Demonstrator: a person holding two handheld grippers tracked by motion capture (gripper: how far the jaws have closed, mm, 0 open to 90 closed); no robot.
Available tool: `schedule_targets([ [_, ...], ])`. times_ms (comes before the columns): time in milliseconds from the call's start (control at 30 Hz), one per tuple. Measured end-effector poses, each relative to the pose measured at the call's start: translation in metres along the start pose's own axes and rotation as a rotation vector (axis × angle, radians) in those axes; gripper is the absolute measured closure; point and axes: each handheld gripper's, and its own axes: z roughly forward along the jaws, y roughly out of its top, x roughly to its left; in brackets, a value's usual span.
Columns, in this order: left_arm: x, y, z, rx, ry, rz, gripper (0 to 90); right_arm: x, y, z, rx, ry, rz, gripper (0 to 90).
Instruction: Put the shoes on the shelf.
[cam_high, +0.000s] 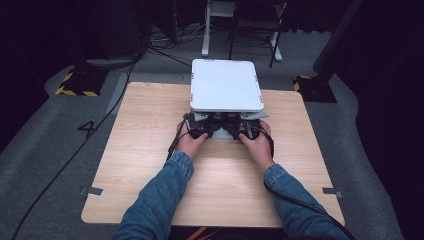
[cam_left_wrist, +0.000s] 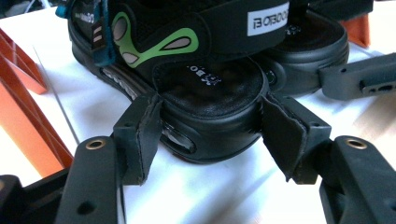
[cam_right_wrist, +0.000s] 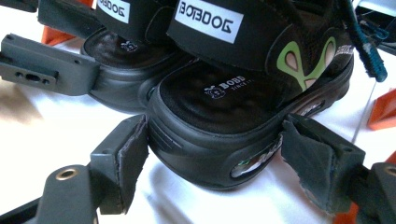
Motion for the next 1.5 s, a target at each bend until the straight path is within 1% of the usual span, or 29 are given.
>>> schedule_targets([
  [67, 0.003, 0.002, 0.001, 0.008, -0.014, 0.034, 38.8, -0.001, 0.0, 0.003, -0.007, -0.011, 0.003, 23.7],
  [100, 0.002, 0.001, 0.001, -0.003, -0.014, 0.027, 38.9, -0.002, -0.001, 0.003, -0.014, -0.009, 0.005, 23.7],
  [133, 0.0, 0.001, 0.0, -0.033, -0.023, 0.0, 39.6, -0.002, -0.001, 0.003, -0.018, -0.009, 0.008, 24.1],
  [167, 0.001, 0.0, -0.004, -0.012, -0.011, 0.015, 40.8, -0.001, -0.002, 0.001, -0.027, -0.013, 0.015, 26.1],
  [200, 0.0, 0.0, -0.006, -0.016, -0.001, 0.008, 37.7, -0.001, -0.003, -0.001, -0.032, -0.011, 0.019, 29.0],
  [233, -0.003, -0.001, -0.009, -0.017, 0.017, -0.013, 33.9, -0.001, -0.003, -0.004, -0.03, -0.009, 0.018, 30.7],
  [300, -0.006, -0.002, -0.015, -0.018, 0.01, 0.008, 32.3, 0.001, -0.003, -0.012, -0.033, -0.009, 0.021, 24.5],
  [333, -0.009, -0.002, -0.019, -0.018, 0.012, 0.018, 31.1, 0.003, -0.003, -0.017, -0.036, -0.014, 0.021, 24.2],
  [367, -0.011, -0.003, -0.022, -0.02, 0.02, 0.015, 30.0, 0.004, -0.003, -0.024, -0.042, -0.01, 0.014, 24.2],
  [400, -0.014, -0.004, -0.026, -0.017, 0.01, 0.014, 29.6, 0.006, -0.003, -0.028, -0.048, -0.004, 0.019, 23.3],
  [433, -0.016, -0.005, -0.031, -0.02, -0.001, 0.012, 29.3, 0.006, -0.002, -0.034, -0.012, 0.022, 0.041, 21.8],
  [467, -0.021, -0.006, -0.037, -0.025, -0.012, 0.011, 28.9, 0.007, -0.004, -0.039, -0.022, 0.036, 0.059, 23.1],
  [500, -0.024, -0.007, -0.042, -0.026, -0.011, 0.017, 28.2, 0.008, -0.004, -0.047, -0.042, 0.031, 0.066, 24.7],
  [567, -0.031, -0.008, -0.054, -0.029, -0.017, 0.037, 27.9, 0.01, -0.004, -0.06, -0.038, 0.03, 0.064, 24.1],
  [633, -0.037, -0.008, -0.068, -0.033, -0.033, 0.043, 27.3, 0.012, -0.001, -0.076, -0.066, 0.053, 0.084, 22.6],
  [733, -0.045, -0.005, -0.093, -0.045, -0.046, 0.051, 26.4, 0.015, 0.003, -0.097, -0.09, 0.06, 0.072, 21.5],
  [767, -0.046, -0.004, -0.099, -0.048, -0.047, 0.053, 26.0, 0.016, 0.005, -0.106, -0.091, 0.06, 0.067, 21.3],
  [800, -0.048, -0.003, -0.107, -0.047, -0.046, 0.048, 25.8, 0.017, 0.006, -0.111, -0.096, 0.064, 0.068, 20.7],
  [833, -0.049, -0.002, -0.114, -0.049, -0.043, 0.059, 25.6, 0.017, 0.007, -0.118, -0.092, 0.074, 0.056, 20.3],
  [900, -0.05, -0.001, -0.13, -0.056, -0.057, 0.053, 24.9, 0.017, 0.008, -0.132, -0.08, 0.081, 0.044, 20.3],
  [967, -0.049, -0.001, -0.141, -0.049, -0.067, 0.045, 23.4, 0.017, 0.008, -0.147, -0.098, 0.087, 0.057, 20.2],
  [1067, -0.045, -0.002, -0.159, -0.033, -0.052, 0.051, 20.9, 0.013, 0.008, -0.163, -0.107, 0.088, 0.06, 17.9],
  [1133, -0.041, -0.004, -0.169, -0.025, -0.041, 0.059, 18.8, 0.01, 0.006, -0.172, -0.113, 0.088, 0.075, 17.4],
  [1233, -0.032, -0.008, -0.183, -0.015, -0.034, 0.044, 16.9, 0.003, 0.003, -0.183, -0.098, 0.107, 0.065, 15.8],
  [1267, -0.028, -0.009, -0.188, -0.014, -0.03, 0.04, 16.6, 0.002, 0.002, -0.186, -0.098, 0.102, 0.065, 15.3],
  [1300, -0.025, -0.011, -0.193, -0.013, -0.022, 0.03, 16.0, -0.001, 0.001, -0.19, -0.097, 0.091, 0.075, 15.5],
  [1333, -0.022, -0.013, -0.198, -0.008, -0.014, 0.028, 16.0, -0.002, 0.0, -0.193, -0.096, 0.083, 0.087, 15.5],
  [1400, -0.016, -0.017, -0.205, 0.01, -0.006, 0.042, 16.0, -0.004, -0.002, -0.199, -0.09, 0.078, 0.09, 15.5],
  [1500, -0.004, -0.027, -0.215, 0.045, 0.027, 0.056, 16.1, -0.008, -0.008, -0.212, -0.069, 0.087, 0.061, 15.4],
])
